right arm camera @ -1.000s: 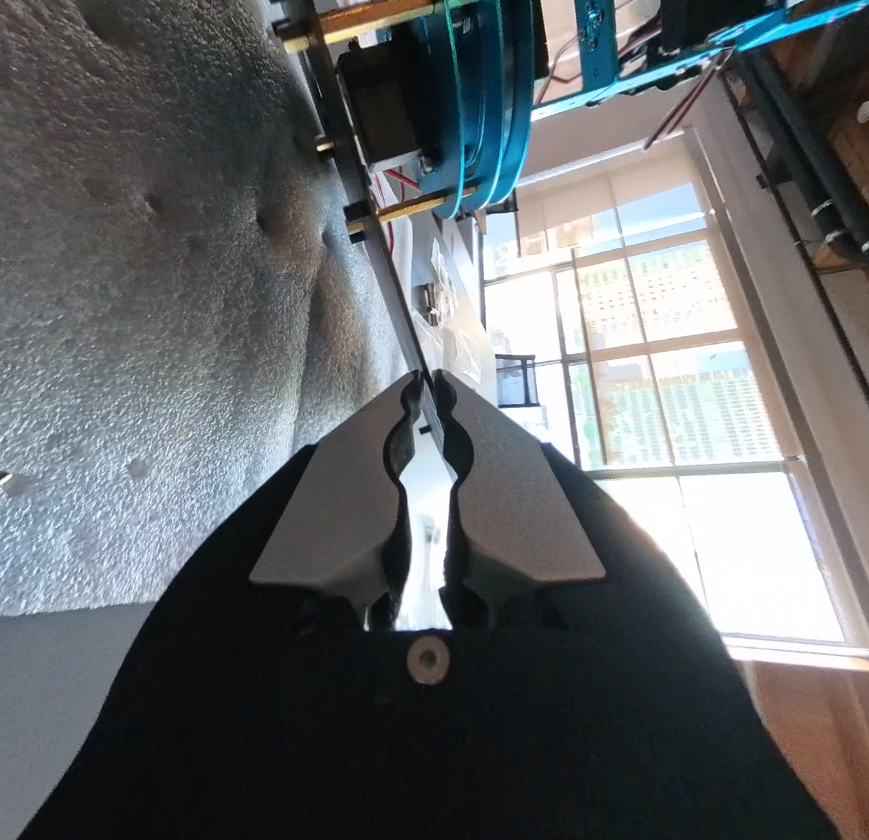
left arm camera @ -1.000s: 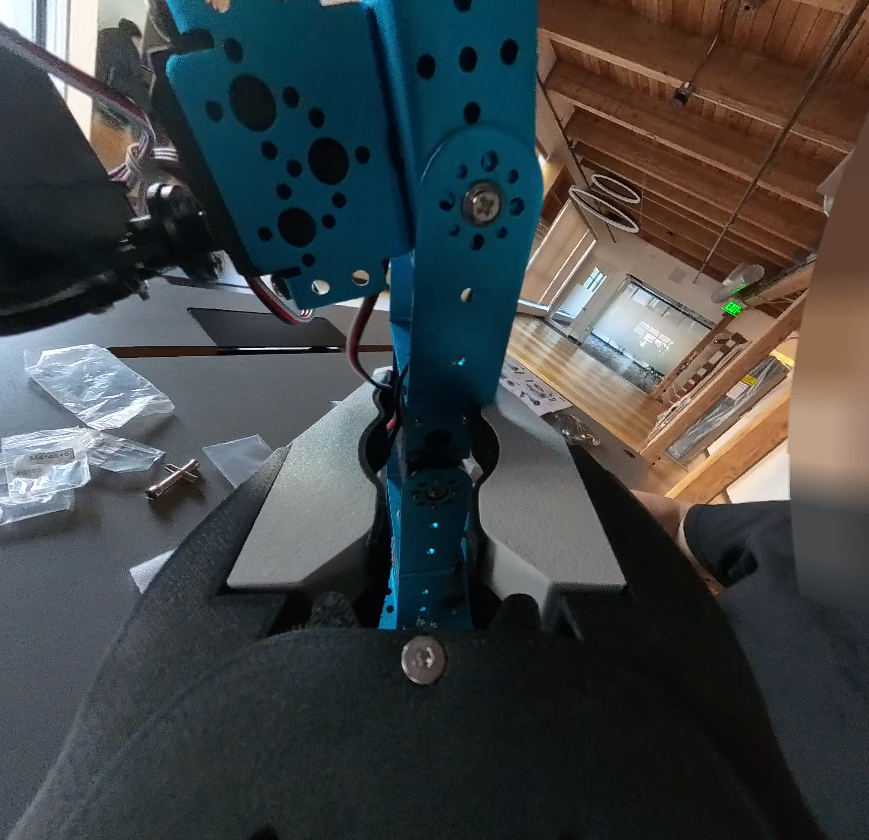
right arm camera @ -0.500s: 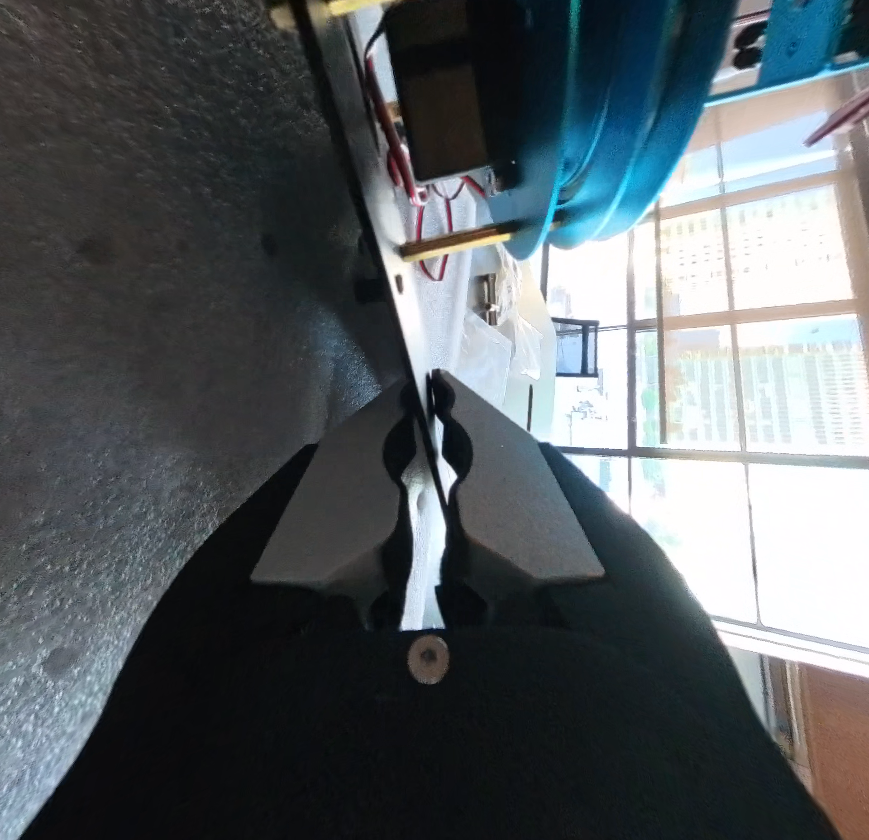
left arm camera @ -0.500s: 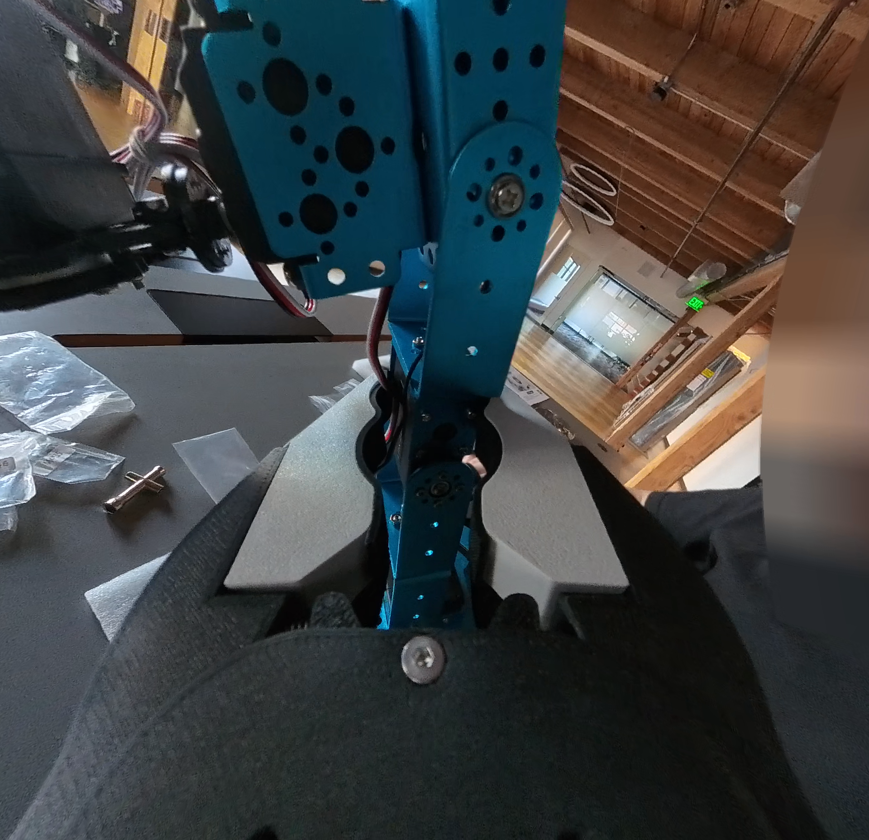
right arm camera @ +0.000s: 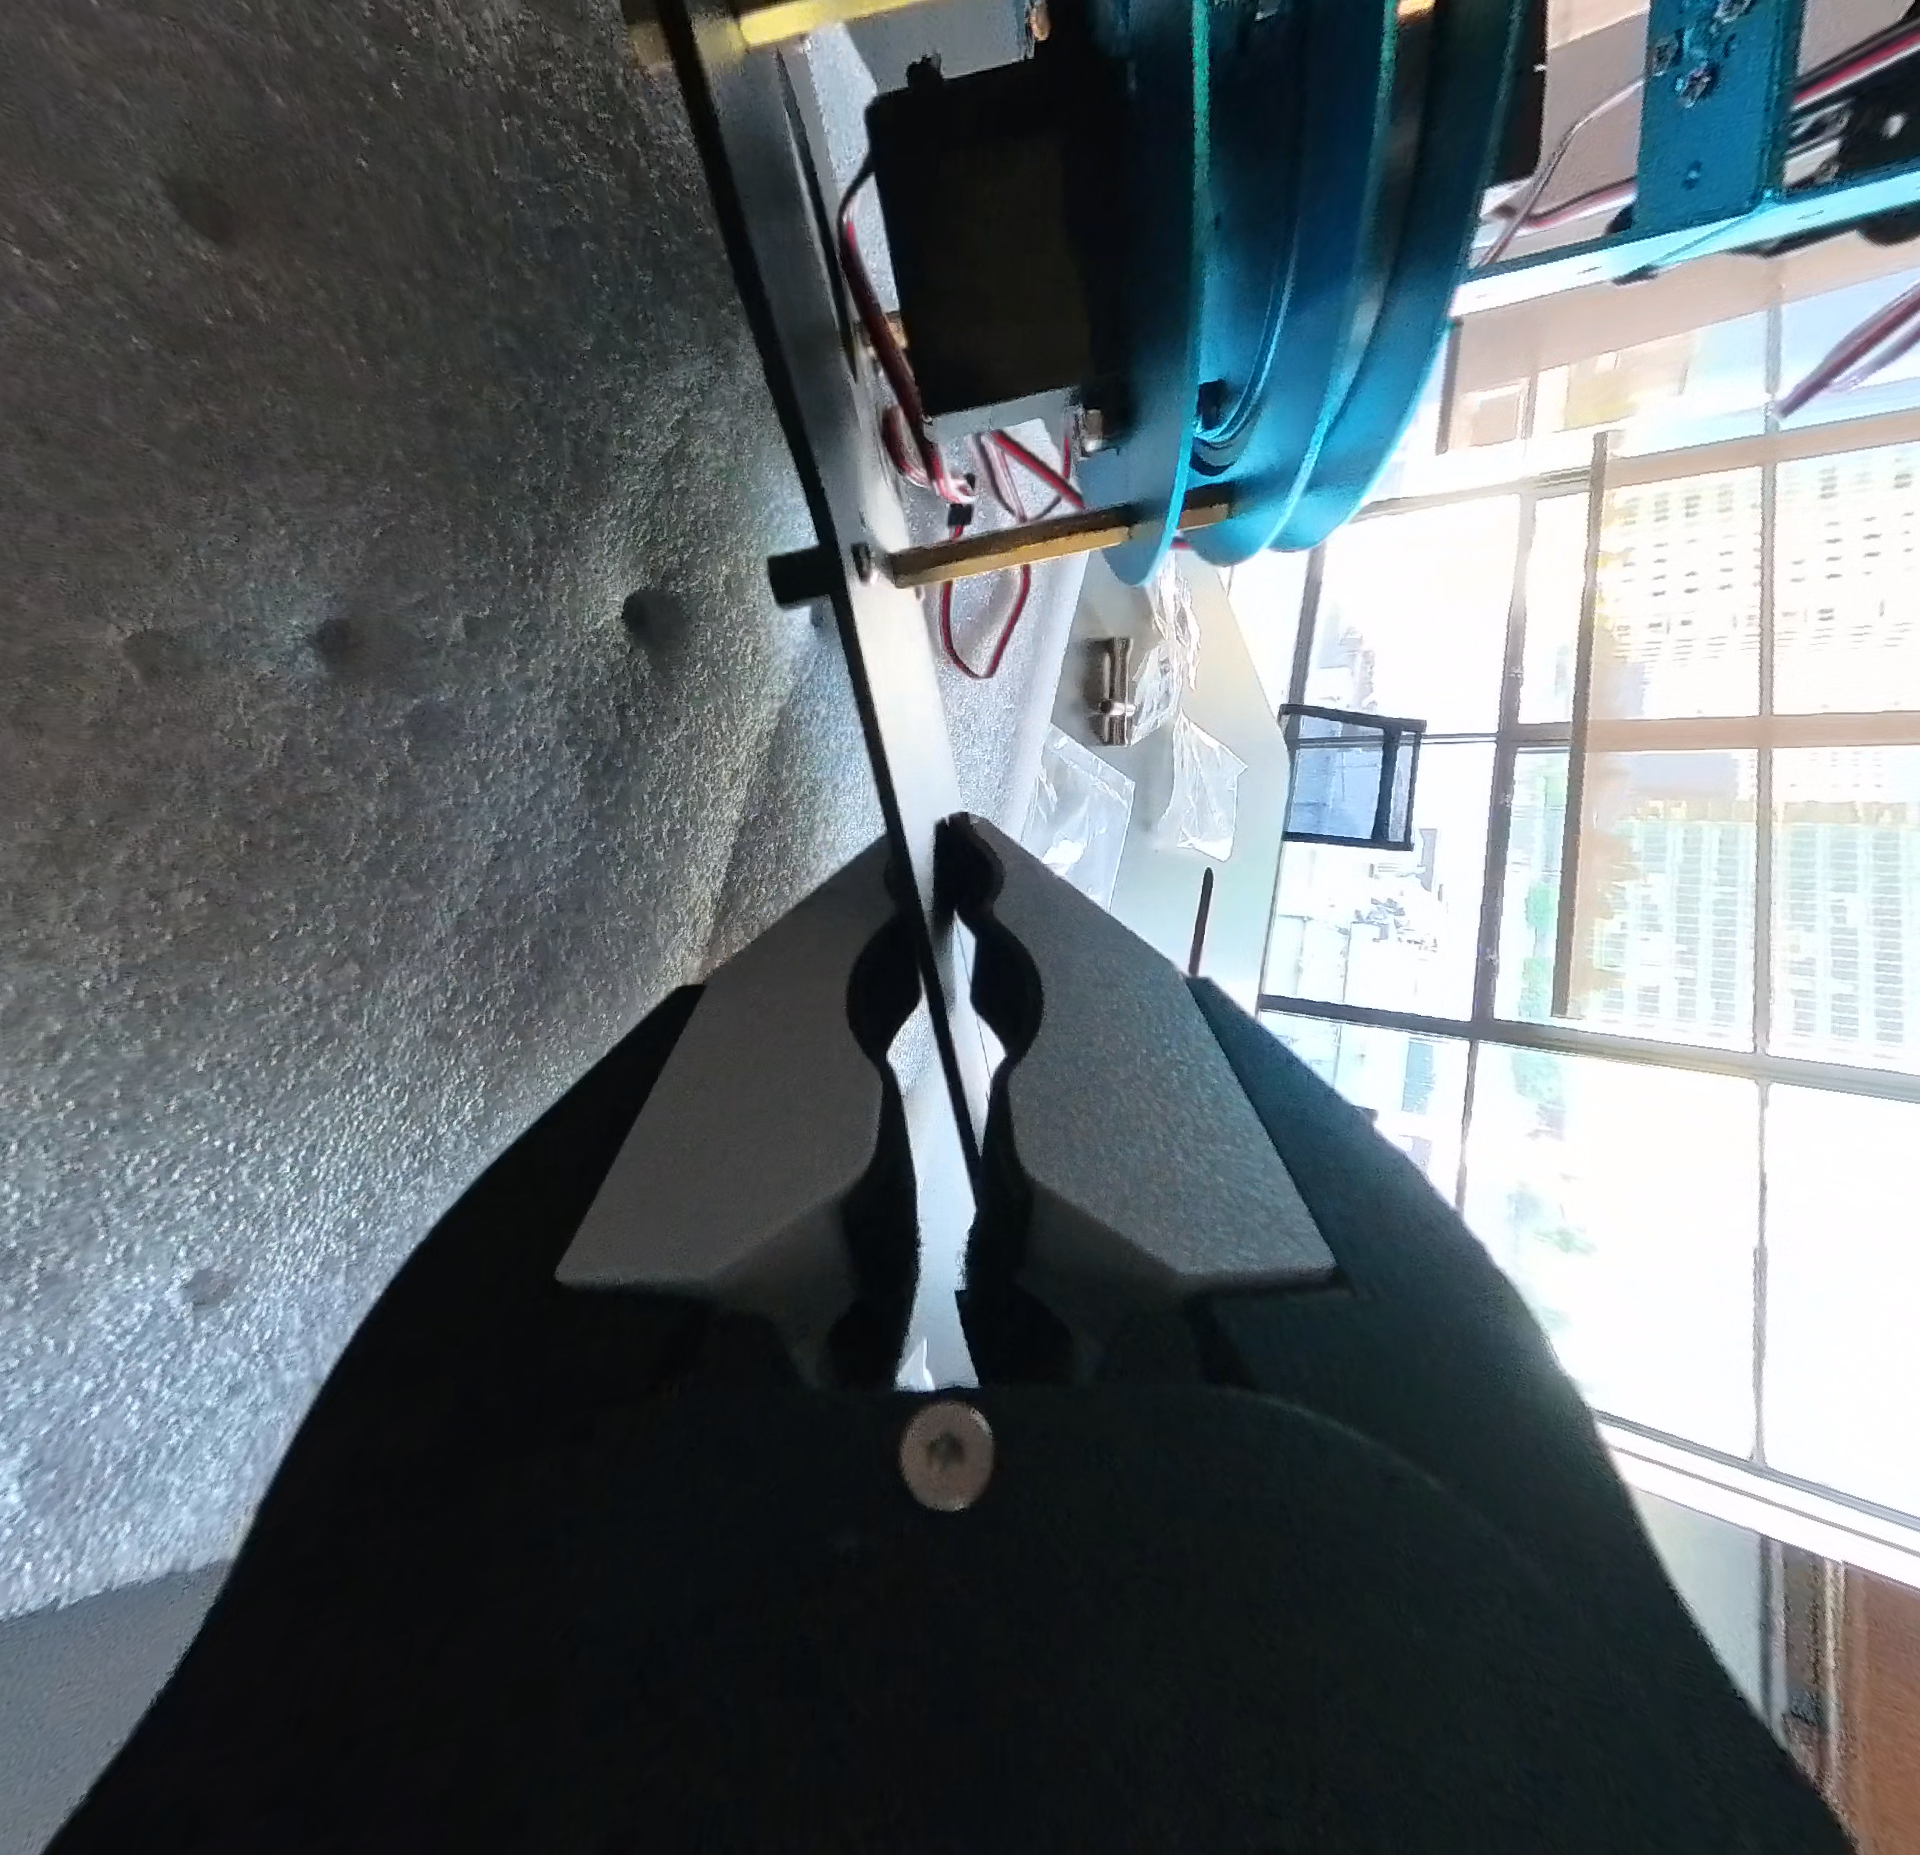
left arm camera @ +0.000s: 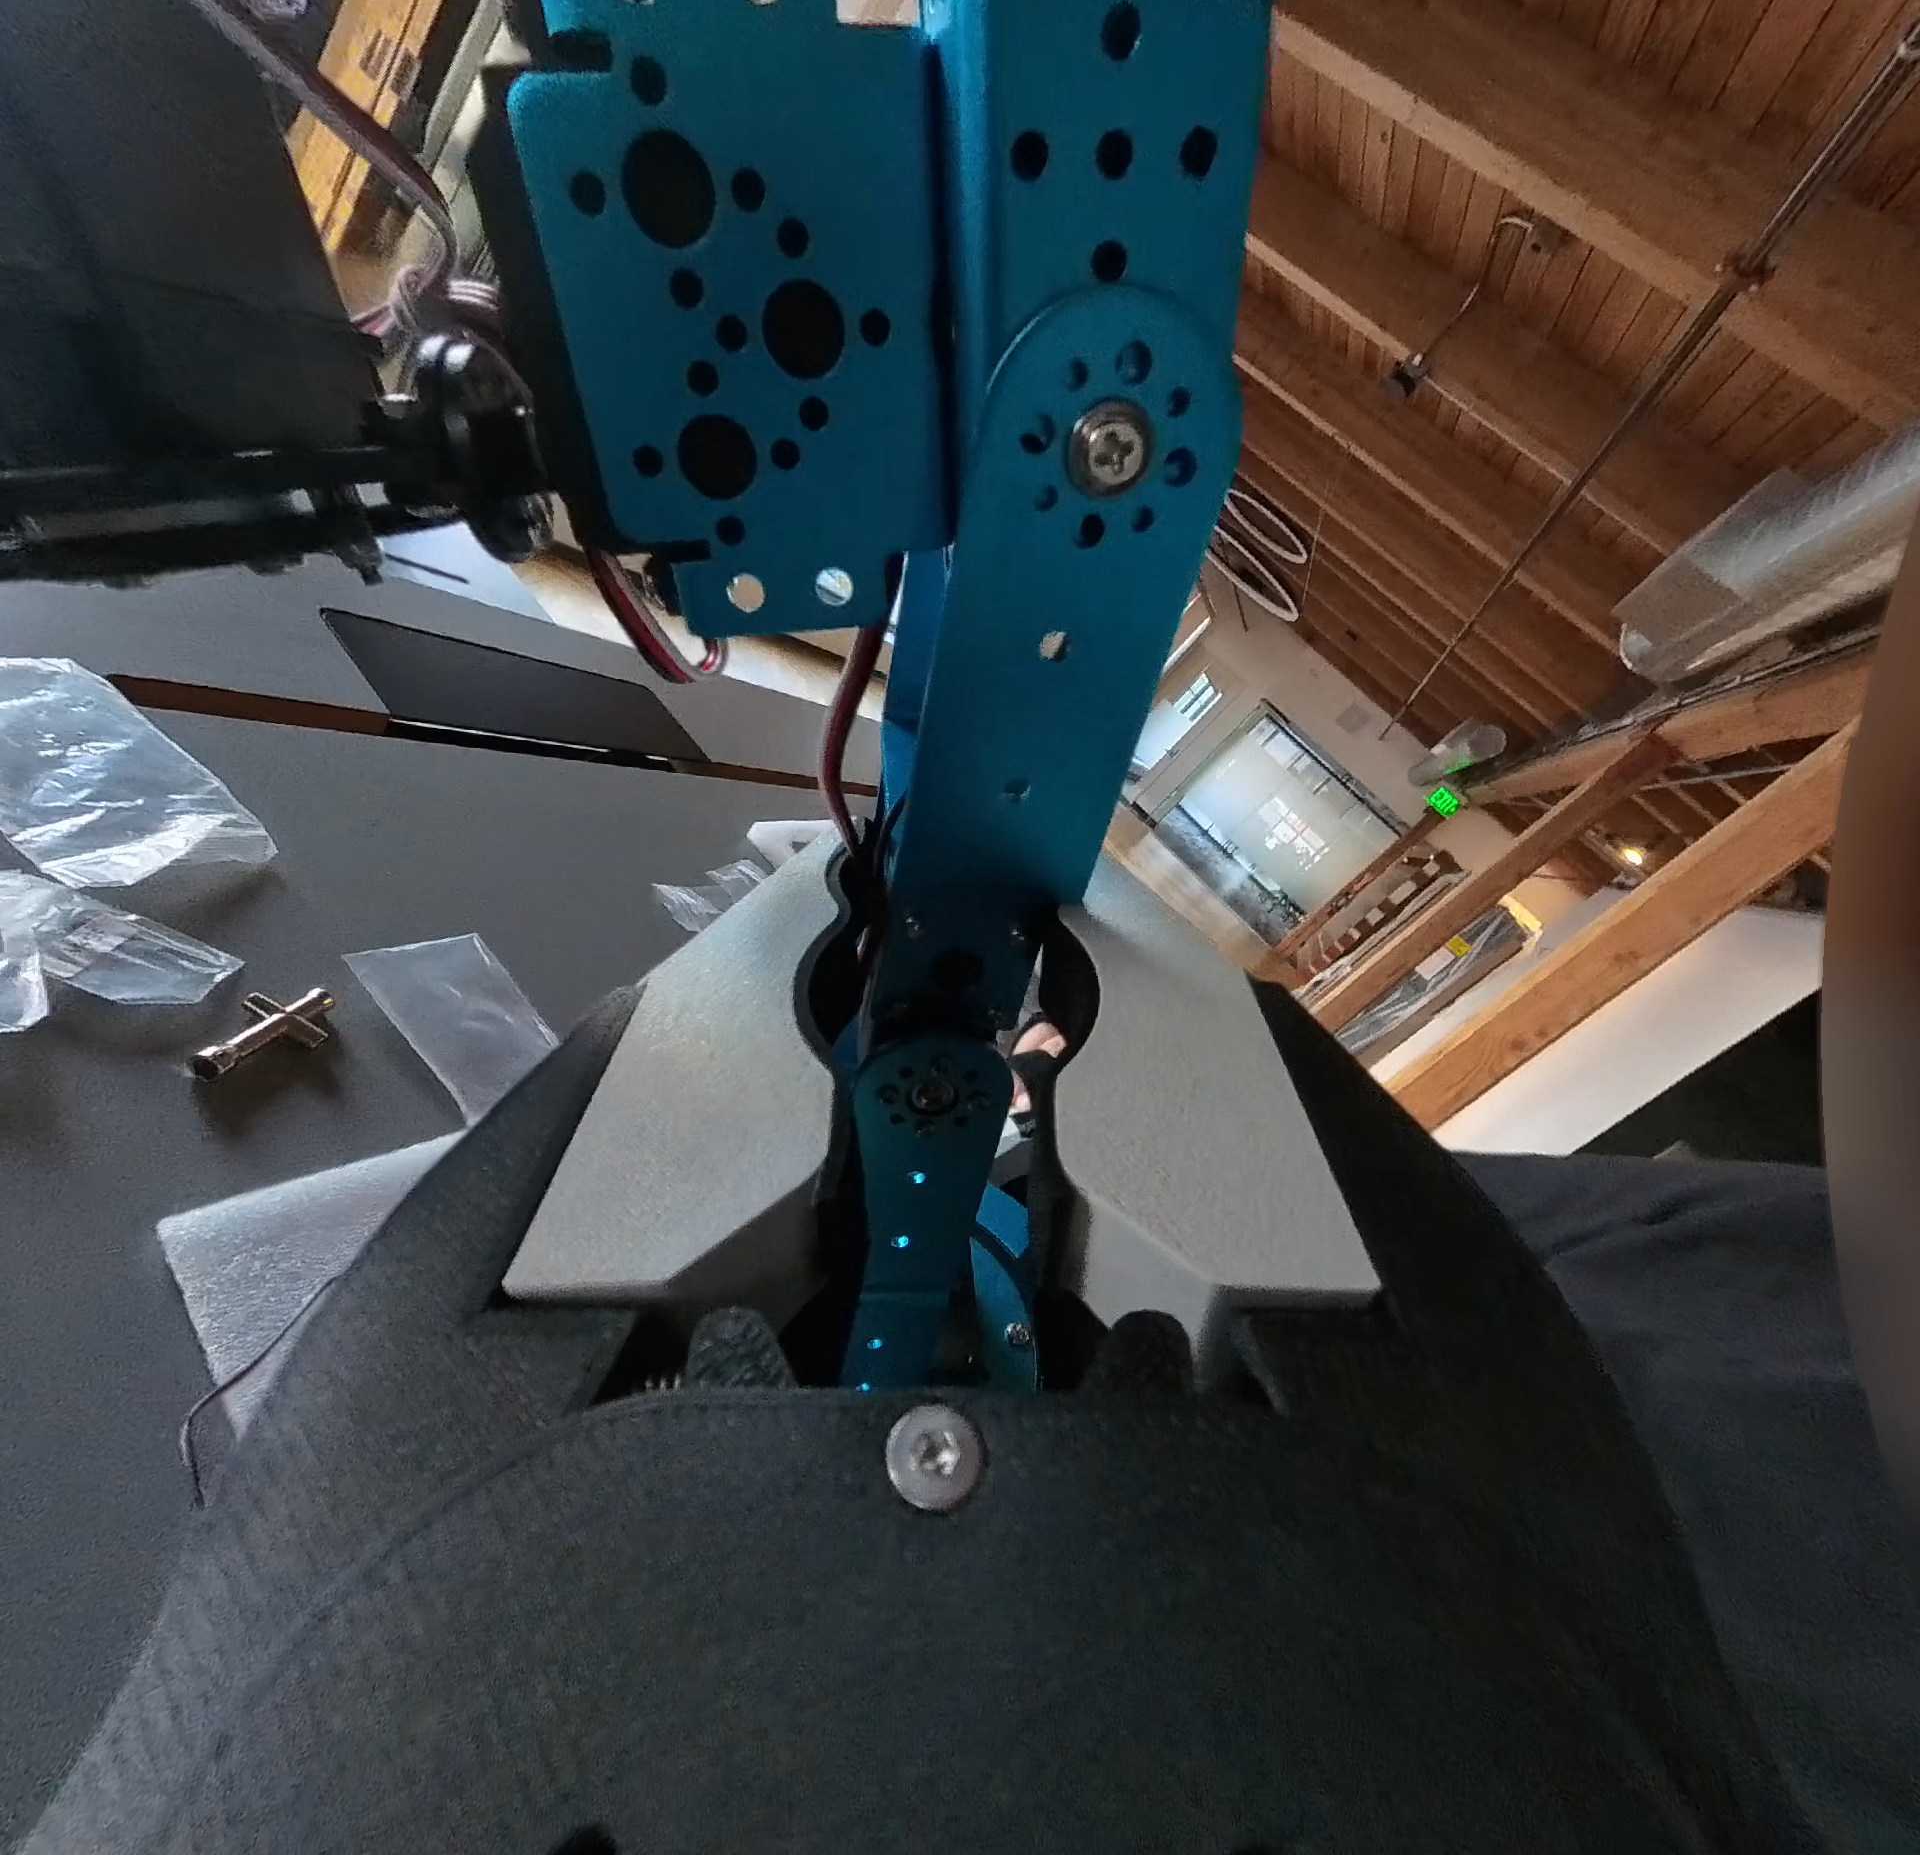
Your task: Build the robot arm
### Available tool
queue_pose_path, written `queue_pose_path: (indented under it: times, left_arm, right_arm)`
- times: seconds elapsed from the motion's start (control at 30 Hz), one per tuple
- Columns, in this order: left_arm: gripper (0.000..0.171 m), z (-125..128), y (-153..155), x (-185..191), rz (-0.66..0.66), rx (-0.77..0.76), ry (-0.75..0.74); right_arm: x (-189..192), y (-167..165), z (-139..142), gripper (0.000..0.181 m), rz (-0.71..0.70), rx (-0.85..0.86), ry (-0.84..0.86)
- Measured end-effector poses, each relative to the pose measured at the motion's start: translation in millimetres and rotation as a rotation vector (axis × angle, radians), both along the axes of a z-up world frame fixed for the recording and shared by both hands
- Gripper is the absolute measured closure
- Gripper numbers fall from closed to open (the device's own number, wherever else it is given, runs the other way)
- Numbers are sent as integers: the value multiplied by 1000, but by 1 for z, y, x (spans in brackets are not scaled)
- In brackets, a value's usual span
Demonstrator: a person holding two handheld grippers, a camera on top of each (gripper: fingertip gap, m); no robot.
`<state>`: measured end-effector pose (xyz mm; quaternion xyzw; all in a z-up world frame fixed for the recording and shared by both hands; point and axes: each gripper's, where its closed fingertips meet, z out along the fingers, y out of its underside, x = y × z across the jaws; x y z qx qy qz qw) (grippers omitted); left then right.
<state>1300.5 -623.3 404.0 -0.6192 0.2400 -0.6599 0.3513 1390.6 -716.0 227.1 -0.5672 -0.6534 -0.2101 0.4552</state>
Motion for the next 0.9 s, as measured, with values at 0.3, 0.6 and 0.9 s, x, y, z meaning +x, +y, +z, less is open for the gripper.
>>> queue_pose_path:
  times: [0.3,0.6,0.9]
  left_arm:
    - [144,11,-22,6,-1,26,8]
    - [145,43,-36,27,-12,3,21]
    - [145,28,-19,38,-7,-78,-9]
  right_arm:
    - [3,-18,6,180,-15,42,18]
    - [19,-42,41,180,3,10,45]
    - [37,-42,42,180,33,-89,9]
